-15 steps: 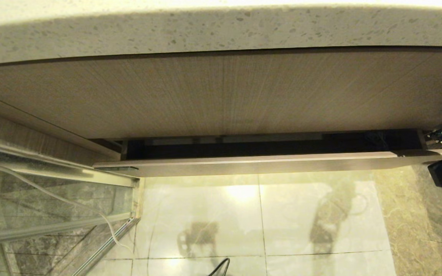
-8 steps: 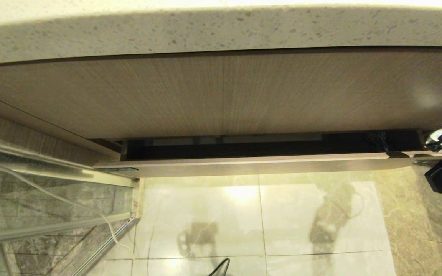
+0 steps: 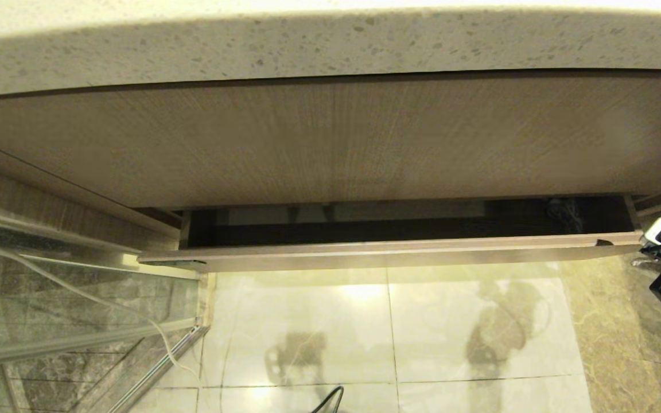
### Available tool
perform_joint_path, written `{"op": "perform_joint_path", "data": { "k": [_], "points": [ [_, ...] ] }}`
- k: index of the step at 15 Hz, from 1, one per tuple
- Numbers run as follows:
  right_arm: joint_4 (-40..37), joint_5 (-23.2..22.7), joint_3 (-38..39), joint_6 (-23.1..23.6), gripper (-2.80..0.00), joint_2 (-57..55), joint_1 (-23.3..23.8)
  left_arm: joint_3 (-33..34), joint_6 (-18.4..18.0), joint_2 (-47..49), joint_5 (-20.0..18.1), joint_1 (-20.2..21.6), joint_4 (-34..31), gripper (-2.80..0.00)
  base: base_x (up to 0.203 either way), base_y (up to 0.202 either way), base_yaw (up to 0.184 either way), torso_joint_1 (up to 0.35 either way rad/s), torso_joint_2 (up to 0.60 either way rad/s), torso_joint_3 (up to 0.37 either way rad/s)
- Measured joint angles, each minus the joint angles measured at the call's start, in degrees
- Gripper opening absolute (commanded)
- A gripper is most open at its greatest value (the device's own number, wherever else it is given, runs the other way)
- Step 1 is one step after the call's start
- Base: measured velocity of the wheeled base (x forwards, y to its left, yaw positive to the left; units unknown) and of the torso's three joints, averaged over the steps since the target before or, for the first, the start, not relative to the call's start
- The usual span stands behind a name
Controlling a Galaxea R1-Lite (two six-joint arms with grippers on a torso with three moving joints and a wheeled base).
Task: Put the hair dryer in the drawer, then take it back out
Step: Close the drawer
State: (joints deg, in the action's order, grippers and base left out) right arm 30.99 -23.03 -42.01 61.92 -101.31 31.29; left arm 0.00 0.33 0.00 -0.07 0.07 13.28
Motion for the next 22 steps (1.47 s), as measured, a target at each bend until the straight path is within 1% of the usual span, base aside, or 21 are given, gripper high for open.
{"op": "perform_joint_path", "data": {
  "k": [1,5,10,14,17,20,22],
  "points": [
    [0.4,-0.1,0.0,0.2,-2.8,-0.2,0.3,0.0,0.0,0.0,0.0,0.0,0.0,-2.8,0.0,0.0,0.0,0.0,0.0,0.0],
    [6.6,-0.5,0.3,0.4,-2.8,-2.0,0.9,0.0,0.0,0.0,0.0,0.0,0.0,-2.8,0.0,0.0,0.0,0.0,0.0,0.0],
    [19.5,-0.6,-0.5,0.5,-2.8,-4.9,0.9,0.0,0.0,0.0,0.0,0.0,0.0,-2.8,0.0,0.0,0.0,0.0,0.0,0.0],
    [23.5,-0.4,-0.9,-2.1,-2.8,-5.3,1.3,0.0,0.0,0.0,0.0,0.0,0.0,-2.8,0.0,0.0,0.0,0.0,0.0,0.0],
    [22.4,-0.6,-0.9,-2.6,-2.8,-4.6,2.7,0.0,0.0,0.0,0.0,0.0,0.0,-2.8,0.0,0.0,0.0,0.0,0.0,0.0],
    [18.3,-0.7,-1.1,-2.0,-2.8,-3.8,3.2,0.0,0.0,0.0,0.0,0.0,0.0,-2.8,0.0,0.0,0.0,0.0,0.0,0.0],
    [13.5,-0.2,-0.9,-1.5,-2.8,-2.8,3.4,0.0,0.0,0.0,0.0,0.0,0.0,-2.8,0.0,0.0,0.0,0.0,0.0,0.0]
  ]
}}
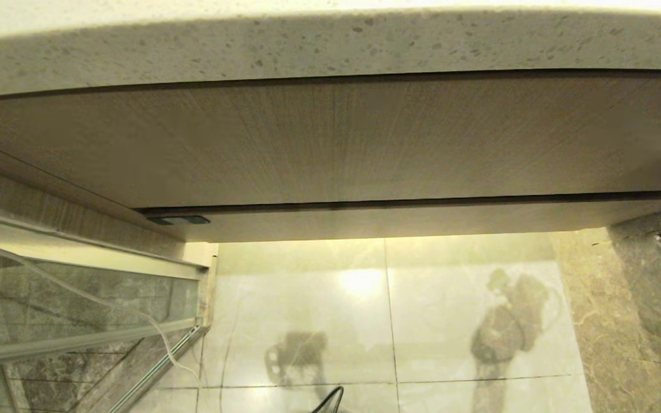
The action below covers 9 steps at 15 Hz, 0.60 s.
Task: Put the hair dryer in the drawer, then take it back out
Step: Close the drawer
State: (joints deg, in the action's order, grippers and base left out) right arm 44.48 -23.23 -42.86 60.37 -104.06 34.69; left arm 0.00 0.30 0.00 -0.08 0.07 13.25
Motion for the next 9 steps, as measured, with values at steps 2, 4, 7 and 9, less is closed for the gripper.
{"op": "perform_joint_path", "data": {
  "k": [2,4,7,9],
  "points": [
    [-9.1,0.3,-0.1,0.8,-2.8,1.7,-0.1,0.0,0.0,0.0,0.0,0.0,0.0,-2.8,0.0,0.0,0.0,0.0,0.0,0.0],
    [-21.2,0.5,-1.4,1.4,-2.8,4.9,-0.1,0.0,0.0,0.0,0.0,0.0,0.0,-2.8,0.0,0.0,0.0,0.0,0.0,0.0],
    [-44.6,4.4,-6.9,5.5,-2.8,11.8,-0.6,0.0,0.0,0.0,0.0,0.0,0.0,-2.8,0.0,0.0,0.0,0.0,0.0,0.0],
    [-61.6,6.7,-11.5,8.2,-2.8,17.4,-3.6,0.0,0.0,0.0,0.0,0.0,0.0,-2.8,0.0,0.0,0.0,0.0,0.0,0.0]
  ]
}}
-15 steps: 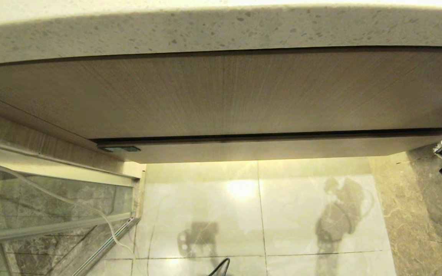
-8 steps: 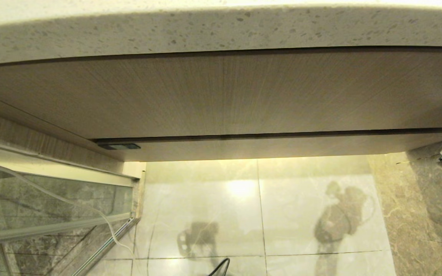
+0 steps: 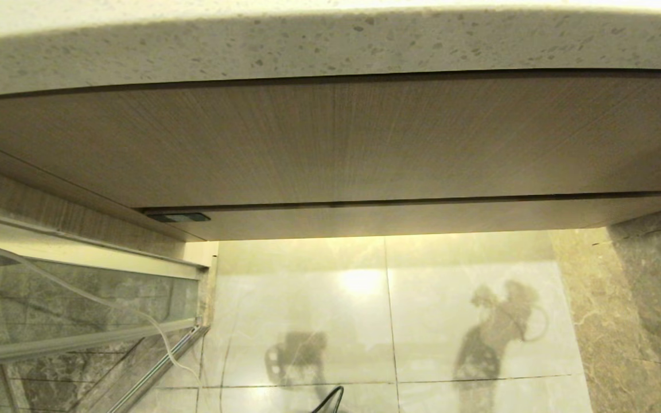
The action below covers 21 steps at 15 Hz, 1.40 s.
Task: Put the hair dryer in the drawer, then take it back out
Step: Close the drawer, then pull open the drawer
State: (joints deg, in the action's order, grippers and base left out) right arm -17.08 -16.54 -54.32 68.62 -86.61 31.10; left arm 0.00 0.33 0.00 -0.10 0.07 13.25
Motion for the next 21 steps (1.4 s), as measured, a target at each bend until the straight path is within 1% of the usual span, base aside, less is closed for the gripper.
{"op": "perform_joint_path", "data": {
  "k": [1,2,4,5,8,10,11,12,14,15,16,19,21],
  "points": [
    [-5.5,0.9,-1.0,1.2,-2.8,2.6,-2.3,0.0,0.0,0.0,0.0,0.0,0.0,-2.8,0.0,0.0,0.0,0.0,0.0,0.0],
    [-8.9,1.6,-1.7,2.3,-2.8,5.3,-5.1,0.0,0.0,0.0,0.0,0.0,0.0,-2.8,0.0,0.0,0.0,0.0,0.0,0.0],
    [-8.8,2.3,-2.0,4.3,-2.8,10.0,-11.0,0.0,0.0,0.0,0.0,0.0,0.0,-2.8,0.0,0.0,0.0,0.0,0.0,0.0],
    [-7.9,2.4,-1.5,6.0,-2.8,11.9,-14.3,0.0,0.0,0.0,0.0,0.0,0.0,-2.8,0.0,0.0,0.0,0.0,0.0,0.0],
    [-1.9,2.3,0.6,13.9,-2.8,15.5,-24.2,0.0,0.0,0.0,0.0,0.0,0.0,-2.8,0.0,0.0,0.0,0.0,0.0,0.0],
    [2.5,2.2,3.5,16.7,-2.8,17.1,-30.1,0.0,0.0,0.0,0.0,0.0,0.0,-2.8,0.0,0.0,0.0,0.0,0.0,0.0],
    [4.4,2.3,5.0,17.9,-2.8,17.9,-32.2,0.0,0.0,0.0,0.0,0.0,0.0,-2.8,0.0,0.0,0.0,0.0,0.0,0.0],
    [5.9,2.1,6.3,20.1,-2.8,18.8,-33.8,0.0,0.0,0.0,0.0,0.0,0.0,-2.8,0.0,0.0,0.0,0.0,0.0,0.0],
    [8.7,1.9,8.2,24.5,-2.8,20.5,-35.3,0.0,0.0,0.0,0.0,0.0,0.0,-2.8,0.0,0.0,0.0,0.0,0.0,0.0],
    [9.2,2.0,8.7,27.0,0.0,21.3,-35.4,0.0,0.0,0.0,0.0,0.0,0.0,-2.8,0.0,0.0,0.0,0.0,0.0,0.0],
    [9.7,1.9,8.9,29.1,0.0,21.8,-35.4,0.0,0.0,0.0,0.0,0.0,0.0,-2.8,0.0,0.0,0.0,0.0,0.0,0.0],
    [12.2,1.9,11.2,30.1,0.0,23.3,-35.7,0.0,0.0,0.0,0.0,0.0,0.0,-2.8,0.0,0.0,0.0,0.0,0.0,0.0],
    [19.2,2.0,12.9,31.9,0.0,23.5,-37.4,0.0,0.0,0.0,0.0,0.0,0.0,-2.8,0.0,0.0,0.0,0.0,0.0,0.0]
  ]
}}
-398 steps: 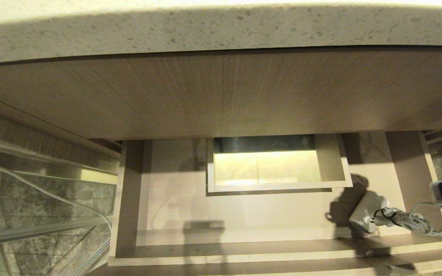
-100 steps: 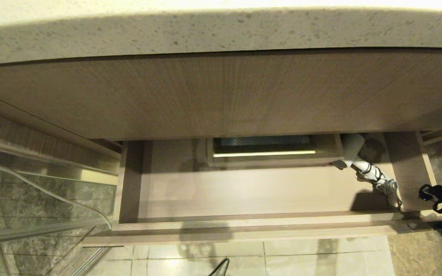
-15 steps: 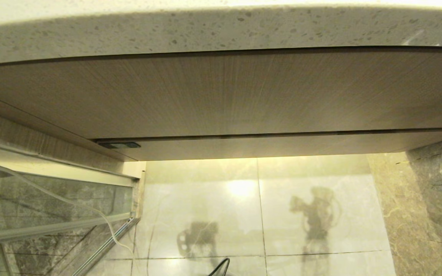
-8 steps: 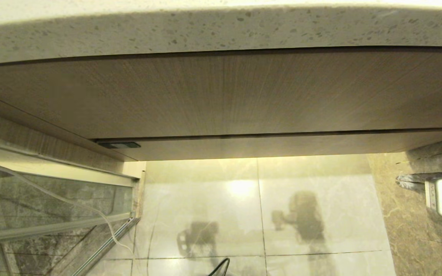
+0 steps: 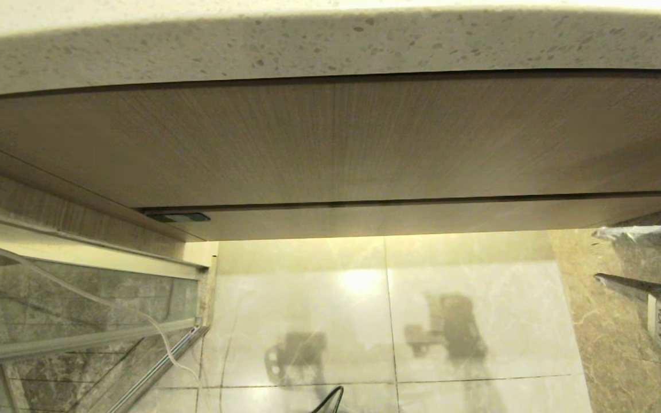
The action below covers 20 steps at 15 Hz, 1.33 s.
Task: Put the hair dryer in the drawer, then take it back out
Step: Pull open the drawer
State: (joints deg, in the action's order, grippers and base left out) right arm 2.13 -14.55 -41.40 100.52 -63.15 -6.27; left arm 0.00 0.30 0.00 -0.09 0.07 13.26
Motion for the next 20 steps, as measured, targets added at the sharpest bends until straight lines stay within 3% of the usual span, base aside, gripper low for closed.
{"op": "perform_joint_path", "data": {
  "k": [3,8,11,15,20],
  "points": [
    [9.6,2.1,3.5,1.7,0.0,-1.6,-3.7,0.0,0.0,0.0,0.0,0.0,0.0,-2.8,0.0,0.0,0.0,0.0,0.0,0.0],
    [8.7,2.4,4.4,0.4,0.0,-8.1,-4.9,0.0,0.0,0.0,0.0,0.0,0.0,-2.8,0.0,0.0,0.0,0.0,0.0,0.0],
    [7.8,2.0,3.4,-4.8,0.0,-13.2,-5.5,0.0,0.0,0.0,0.0,0.0,0.0,-2.8,0.0,0.0,0.0,0.0,0.0,0.0],
    [14.1,2.1,2.7,-11.8,0.0,-18.1,-5.9,0.0,0.0,0.0,0.0,0.0,0.0,-2.8,0.0,0.0,0.0,0.0,0.0,0.0],
    [18.6,2.2,4.5,-17.4,0.0,-20.4,-6.0,0.0,0.0,0.0,0.0,0.0,0.0,-2.8,0.0,0.0,0.0,0.0,0.0,0.0]
  ]
}}
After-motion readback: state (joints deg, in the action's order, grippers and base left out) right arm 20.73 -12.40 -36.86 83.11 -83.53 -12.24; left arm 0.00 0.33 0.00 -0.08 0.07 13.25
